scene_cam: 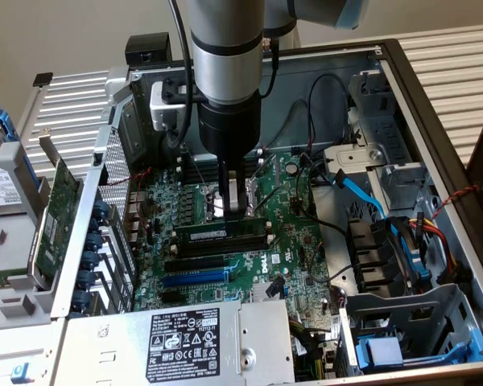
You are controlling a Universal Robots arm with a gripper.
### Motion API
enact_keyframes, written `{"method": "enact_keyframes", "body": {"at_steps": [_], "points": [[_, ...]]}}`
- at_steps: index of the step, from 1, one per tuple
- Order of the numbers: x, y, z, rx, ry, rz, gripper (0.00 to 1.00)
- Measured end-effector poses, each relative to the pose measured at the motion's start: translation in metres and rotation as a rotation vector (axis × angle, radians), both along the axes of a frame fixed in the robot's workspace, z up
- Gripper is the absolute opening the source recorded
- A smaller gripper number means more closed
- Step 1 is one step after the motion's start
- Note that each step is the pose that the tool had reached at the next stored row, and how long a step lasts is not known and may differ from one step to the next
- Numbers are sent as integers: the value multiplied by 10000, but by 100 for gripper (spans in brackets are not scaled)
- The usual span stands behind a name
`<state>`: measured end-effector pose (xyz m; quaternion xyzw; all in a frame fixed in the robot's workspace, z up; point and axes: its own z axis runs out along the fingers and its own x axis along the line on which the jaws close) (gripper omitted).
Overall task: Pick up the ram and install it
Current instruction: 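Insert the ram into the slot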
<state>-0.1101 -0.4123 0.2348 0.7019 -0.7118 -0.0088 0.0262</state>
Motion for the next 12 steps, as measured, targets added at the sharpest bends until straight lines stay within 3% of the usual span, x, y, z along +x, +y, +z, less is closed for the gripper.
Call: {"method": "enact_keyframes", "body": {"at_steps": [12], "points": [[-1,-12,-13,-2,1,-48,13]]}}
